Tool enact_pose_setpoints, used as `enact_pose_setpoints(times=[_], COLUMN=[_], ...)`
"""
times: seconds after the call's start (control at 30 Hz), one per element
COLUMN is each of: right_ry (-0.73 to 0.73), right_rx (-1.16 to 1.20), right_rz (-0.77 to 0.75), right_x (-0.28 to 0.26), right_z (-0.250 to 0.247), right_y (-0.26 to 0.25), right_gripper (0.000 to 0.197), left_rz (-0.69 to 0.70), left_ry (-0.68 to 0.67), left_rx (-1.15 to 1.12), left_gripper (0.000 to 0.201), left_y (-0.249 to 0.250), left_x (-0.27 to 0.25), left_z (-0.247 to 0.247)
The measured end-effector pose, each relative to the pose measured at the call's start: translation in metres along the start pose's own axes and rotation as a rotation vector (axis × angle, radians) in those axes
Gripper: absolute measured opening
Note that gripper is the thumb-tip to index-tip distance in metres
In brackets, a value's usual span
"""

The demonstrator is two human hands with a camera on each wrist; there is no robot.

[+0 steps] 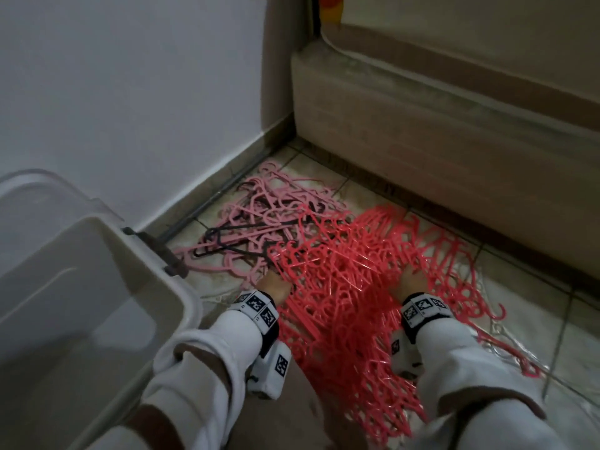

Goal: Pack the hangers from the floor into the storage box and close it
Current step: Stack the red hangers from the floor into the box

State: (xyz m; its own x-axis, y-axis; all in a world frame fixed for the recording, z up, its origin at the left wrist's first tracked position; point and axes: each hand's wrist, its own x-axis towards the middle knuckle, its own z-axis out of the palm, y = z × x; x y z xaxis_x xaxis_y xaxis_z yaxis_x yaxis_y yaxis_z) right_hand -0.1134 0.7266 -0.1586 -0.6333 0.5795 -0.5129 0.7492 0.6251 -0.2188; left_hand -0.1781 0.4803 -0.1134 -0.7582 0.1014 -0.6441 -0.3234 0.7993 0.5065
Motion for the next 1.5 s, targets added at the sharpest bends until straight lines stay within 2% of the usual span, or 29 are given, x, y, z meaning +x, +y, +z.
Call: enact_pose_setpoints(times=[0.07, 0.13, 0.27, 0.3, 0.37, 0.4, 0.57, 0.67, 0.77, 0.8, 0.87, 0.93, 0.97, 1.03, 1.1, 1.2, 1.3, 1.37, 1.43, 1.5], right_ry=[-0.033, -0.066, -0.027, -0.021, 0.003, 0.012, 0.054, 0.059, 0.044, 0.047, 0.088, 0.160, 0.187, 0.178, 0.167, 0.152, 0.036, -0.006, -0.011, 0.033], right_rx=[0.092, 0.148, 0.142, 0.140, 0.158, 0.177, 0.258, 0.269, 0.286, 0.256, 0.088, 0.014, 0.028, 0.178, 0.378, 0.485, 0.383, 0.346, 0.351, 0.365], right_rz=[0.062, 0.099, 0.068, 0.043, -0.001, -0.019, -0.118, -0.137, -0.159, -0.177, -0.208, -0.222, -0.213, -0.113, -0.044, -0.071, -0.100, -0.118, -0.149, -0.203], right_x=[0.008, 0.015, 0.024, 0.026, 0.029, 0.027, 0.028, 0.029, 0.028, 0.027, 0.028, 0.031, 0.034, 0.039, 0.042, 0.040, 0.032, 0.028, 0.028, 0.027], right_z=[0.008, 0.013, 0.021, 0.024, 0.030, 0.032, 0.040, 0.038, 0.032, 0.030, 0.026, 0.022, 0.021, 0.022, 0.025, 0.026, 0.032, 0.041, 0.046, 0.042], right_y=[0.007, 0.011, 0.015, 0.016, 0.015, 0.012, -0.006, -0.017, -0.019, -0.018, -0.011, -0.004, -0.001, 0.004, 0.007, 0.006, -0.001, -0.007, -0.009, -0.004], right_gripper=[0.081, 0.089, 0.079, 0.073, 0.065, 0.063, 0.056, 0.052, 0.050, 0.049, 0.049, 0.050, 0.056, 0.084, 0.103, 0.111, 0.104, 0.096, 0.085, 0.070], left_rz=[-0.069, -0.116, -0.294, -0.321, -0.306, -0.279, -0.169, -0.179, -0.123, -0.124, -0.109, -0.121, -0.142, -0.215, -0.286, -0.317, -0.298, -0.245, -0.224, -0.222], left_ry=[-0.044, -0.105, -0.200, -0.203, -0.185, -0.181, -0.128, -0.179, -0.238, -0.238, -0.176, 0.023, 0.120, 0.178, 0.102, -0.017, -0.009, -0.063, -0.092, -0.066], left_rx=[0.040, 0.024, -0.070, -0.125, -0.195, -0.201, -0.262, -0.356, -0.436, -0.422, -0.354, -0.231, -0.153, -0.026, -0.099, -0.172, -0.154, -0.147, -0.098, -0.011], left_gripper=[0.034, 0.028, 0.022, 0.030, 0.053, 0.057, 0.058, 0.068, 0.083, 0.083, 0.061, 0.041, 0.046, 0.075, 0.098, 0.103, 0.109, 0.106, 0.098, 0.094], left_y=[-0.001, -0.005, -0.007, -0.006, -0.005, -0.003, -0.003, 0.006, 0.002, -0.004, -0.002, 0.001, 0.000, 0.000, 0.004, 0.008, 0.005, 0.005, 0.007, 0.010], left_x=[0.010, 0.022, 0.024, 0.024, 0.027, 0.025, 0.032, 0.035, 0.052, 0.060, 0.056, 0.044, 0.041, 0.034, 0.029, 0.030, 0.033, 0.030, 0.024, 0.019], left_z=[0.016, 0.031, 0.052, 0.056, 0.067, 0.068, 0.073, 0.070, 0.074, 0.077, 0.073, 0.067, 0.067, 0.066, 0.066, 0.072, 0.083, 0.091, 0.097, 0.101])
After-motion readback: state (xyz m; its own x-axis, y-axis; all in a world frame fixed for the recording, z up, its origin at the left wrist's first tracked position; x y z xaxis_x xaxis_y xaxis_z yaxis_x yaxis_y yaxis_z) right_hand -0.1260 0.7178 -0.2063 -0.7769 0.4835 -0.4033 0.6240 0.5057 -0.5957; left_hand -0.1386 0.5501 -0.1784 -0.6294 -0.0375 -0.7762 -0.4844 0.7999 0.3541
